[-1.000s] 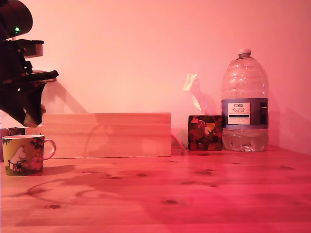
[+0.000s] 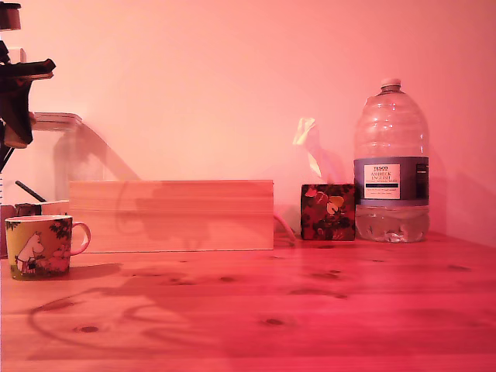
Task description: Pick up the coffee capsules from the table one by one and drop them inside the nearest coffee cup
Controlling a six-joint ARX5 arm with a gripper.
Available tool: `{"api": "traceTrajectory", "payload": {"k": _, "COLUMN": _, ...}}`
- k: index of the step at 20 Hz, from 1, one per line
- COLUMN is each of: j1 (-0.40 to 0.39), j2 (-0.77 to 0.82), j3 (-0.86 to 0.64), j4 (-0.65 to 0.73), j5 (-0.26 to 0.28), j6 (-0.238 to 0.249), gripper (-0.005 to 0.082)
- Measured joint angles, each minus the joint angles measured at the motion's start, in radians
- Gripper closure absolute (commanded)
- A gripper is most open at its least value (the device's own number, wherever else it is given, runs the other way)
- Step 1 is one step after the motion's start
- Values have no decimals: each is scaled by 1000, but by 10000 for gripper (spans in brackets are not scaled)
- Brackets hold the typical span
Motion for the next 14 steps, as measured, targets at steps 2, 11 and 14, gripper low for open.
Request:
{"api": "traceTrajectory", "payload": {"k": 2, "j1": 0, "j2": 0, "j3": 0, "j4": 2, "j5": 0, "j6": 0, "gripper": 569}}
{"api": "traceTrajectory", "payload": {"k": 11, "j1": -11, "j2": 102, "j3": 14, "j4": -8, "j5": 1, "j6": 8, "gripper": 569}}
{"api": "traceTrajectory", "payload": {"k": 14, "j1": -11, "j2": 207, "j3": 113, "j4": -71, "j5": -2, "j6": 8, "gripper": 569}}
